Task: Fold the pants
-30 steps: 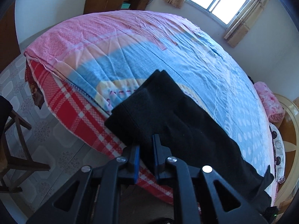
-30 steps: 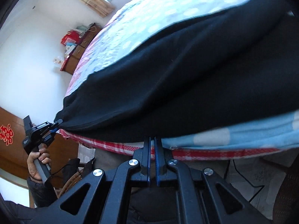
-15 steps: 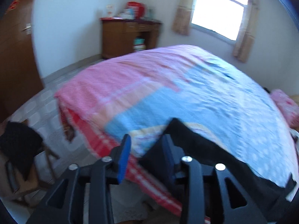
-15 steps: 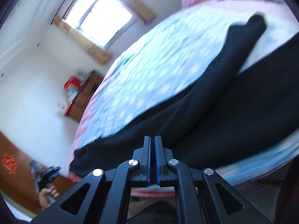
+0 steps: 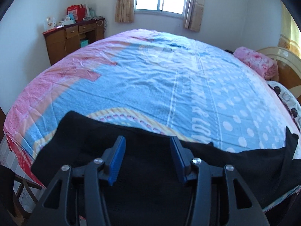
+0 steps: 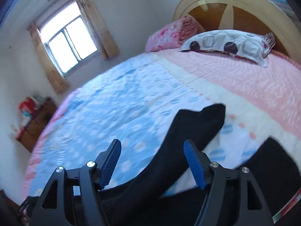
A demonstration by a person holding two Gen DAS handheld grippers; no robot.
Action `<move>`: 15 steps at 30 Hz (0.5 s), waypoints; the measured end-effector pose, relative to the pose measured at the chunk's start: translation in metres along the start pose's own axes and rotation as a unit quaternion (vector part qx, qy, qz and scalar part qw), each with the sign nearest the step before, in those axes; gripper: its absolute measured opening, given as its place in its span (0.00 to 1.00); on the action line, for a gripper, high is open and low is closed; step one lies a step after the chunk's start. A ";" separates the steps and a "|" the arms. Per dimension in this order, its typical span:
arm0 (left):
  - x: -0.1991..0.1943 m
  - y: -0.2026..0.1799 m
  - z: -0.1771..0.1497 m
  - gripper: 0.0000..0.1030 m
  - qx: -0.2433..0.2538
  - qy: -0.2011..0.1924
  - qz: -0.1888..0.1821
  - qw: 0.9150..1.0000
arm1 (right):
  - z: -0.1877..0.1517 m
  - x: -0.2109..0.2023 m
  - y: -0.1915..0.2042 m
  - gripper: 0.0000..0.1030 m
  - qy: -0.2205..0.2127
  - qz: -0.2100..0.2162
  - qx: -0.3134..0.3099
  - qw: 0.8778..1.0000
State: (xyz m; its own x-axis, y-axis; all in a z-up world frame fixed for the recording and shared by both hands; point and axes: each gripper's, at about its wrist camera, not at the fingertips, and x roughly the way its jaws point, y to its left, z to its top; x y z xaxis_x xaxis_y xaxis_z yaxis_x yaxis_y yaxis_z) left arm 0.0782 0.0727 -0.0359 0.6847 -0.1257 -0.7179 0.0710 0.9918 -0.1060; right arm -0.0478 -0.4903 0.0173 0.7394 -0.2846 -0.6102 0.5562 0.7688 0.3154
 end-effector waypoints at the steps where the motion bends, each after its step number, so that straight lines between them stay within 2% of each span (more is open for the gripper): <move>1: 0.003 0.001 -0.002 0.50 -0.002 0.005 0.001 1.000 | 0.009 0.011 -0.004 0.68 0.016 -0.012 -0.008 1.000; 5: 0.020 0.011 -0.009 0.50 -0.021 0.023 0.005 0.999 | 0.026 0.066 -0.005 0.67 0.092 -0.072 -0.020 0.993; 8: 0.027 0.016 -0.014 0.50 -0.034 0.031 0.000 0.999 | 0.030 0.101 0.008 0.63 0.105 -0.135 -0.057 0.984; 10: 0.028 0.014 -0.017 0.50 -0.028 0.029 0.001 0.999 | 0.031 0.123 0.018 0.63 0.116 -0.187 -0.086 0.972; 13: 0.027 0.012 -0.020 0.50 -0.014 0.025 0.002 1.000 | 0.022 0.148 0.014 0.63 0.143 -0.231 -0.079 0.959; 15: 0.027 0.013 -0.021 0.50 -0.012 0.025 0.000 1.000 | 0.018 0.154 0.013 0.63 0.144 -0.249 -0.090 0.953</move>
State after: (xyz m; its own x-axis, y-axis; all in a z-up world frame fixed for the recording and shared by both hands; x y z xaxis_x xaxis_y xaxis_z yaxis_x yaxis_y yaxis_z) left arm 0.0820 0.0816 -0.0712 0.6477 -0.1269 -0.7513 0.0526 0.9911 -0.1221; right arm 0.0803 -0.5350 -0.0596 0.2509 -0.4920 -0.8336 0.7179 0.6723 -0.1807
